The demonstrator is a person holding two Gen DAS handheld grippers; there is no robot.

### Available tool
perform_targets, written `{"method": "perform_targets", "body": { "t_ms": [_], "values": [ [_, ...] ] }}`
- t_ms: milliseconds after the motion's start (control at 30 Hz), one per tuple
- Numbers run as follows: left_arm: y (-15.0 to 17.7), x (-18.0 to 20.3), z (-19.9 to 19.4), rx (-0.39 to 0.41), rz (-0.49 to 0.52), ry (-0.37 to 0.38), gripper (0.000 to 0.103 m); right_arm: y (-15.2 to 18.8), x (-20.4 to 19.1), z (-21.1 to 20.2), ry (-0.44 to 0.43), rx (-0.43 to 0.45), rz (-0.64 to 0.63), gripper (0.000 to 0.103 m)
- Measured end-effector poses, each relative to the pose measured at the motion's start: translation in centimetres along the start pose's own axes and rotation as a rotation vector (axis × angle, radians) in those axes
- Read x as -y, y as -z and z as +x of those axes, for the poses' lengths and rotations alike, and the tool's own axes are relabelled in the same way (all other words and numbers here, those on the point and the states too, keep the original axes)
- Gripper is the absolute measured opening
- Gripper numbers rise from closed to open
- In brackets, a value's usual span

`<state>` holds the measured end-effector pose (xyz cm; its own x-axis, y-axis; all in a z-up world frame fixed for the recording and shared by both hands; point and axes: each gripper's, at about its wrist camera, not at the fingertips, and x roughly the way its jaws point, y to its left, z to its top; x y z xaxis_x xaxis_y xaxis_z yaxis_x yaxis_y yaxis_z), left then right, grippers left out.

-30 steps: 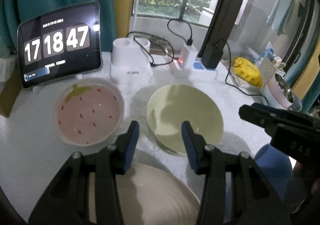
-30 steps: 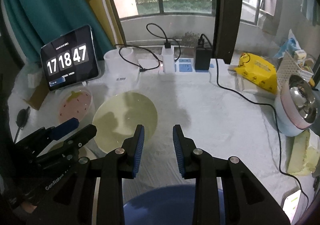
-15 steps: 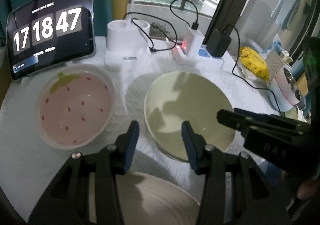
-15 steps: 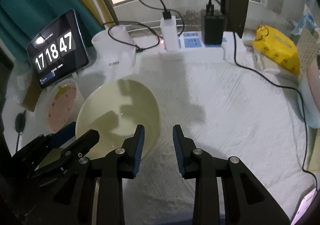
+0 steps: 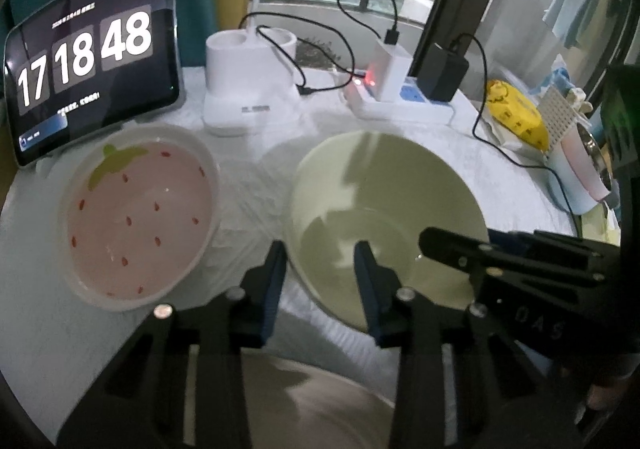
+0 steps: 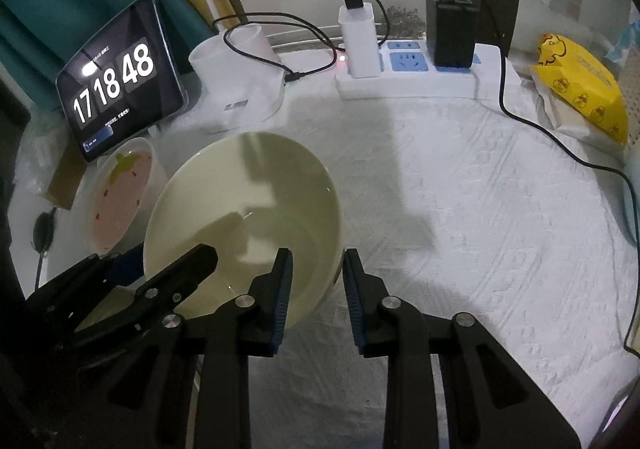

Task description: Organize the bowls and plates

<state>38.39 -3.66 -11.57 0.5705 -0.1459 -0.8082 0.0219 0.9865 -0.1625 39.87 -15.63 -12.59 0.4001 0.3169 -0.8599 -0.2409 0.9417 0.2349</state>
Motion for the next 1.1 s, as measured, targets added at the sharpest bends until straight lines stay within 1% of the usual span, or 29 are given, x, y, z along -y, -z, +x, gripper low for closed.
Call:
{"method": "perform_targets", "body": {
  "t_ms": [200, 400, 567, 767, 1100],
  "values": [
    [0.1, 0.1, -0.1, 0.016, 0.011, -0.009, 0.034, 0.1, -0.1, 0.1, 0.008, 0.007, -0.004, 0.026],
    [0.2, 0.3, -0.6, 0.036, 0.020, -0.009, 0.030, 0.2, 0.3, -0.1, 0.018, 0.010, 0.001, 0.022],
    [0.3, 0.3, -1.2, 0.054, 0.017, -0.009, 0.029, 0.3, 0.3, -0.8, 0.029, 0.034, -0.004, 0.015],
    [0.3, 0.2, -2.6, 0.094, 0.007, -0.008, 0.028, 0.3, -0.2, -2.2, 0.028, 0.070, -0.020, 0.014],
    [0.3, 1.0, -5.3, 0.147, 0.020, 0.000, 0.028, 0.5, -0.6, -5.4, 0.019, 0.132, -0.023, 0.014]
  ]
}}
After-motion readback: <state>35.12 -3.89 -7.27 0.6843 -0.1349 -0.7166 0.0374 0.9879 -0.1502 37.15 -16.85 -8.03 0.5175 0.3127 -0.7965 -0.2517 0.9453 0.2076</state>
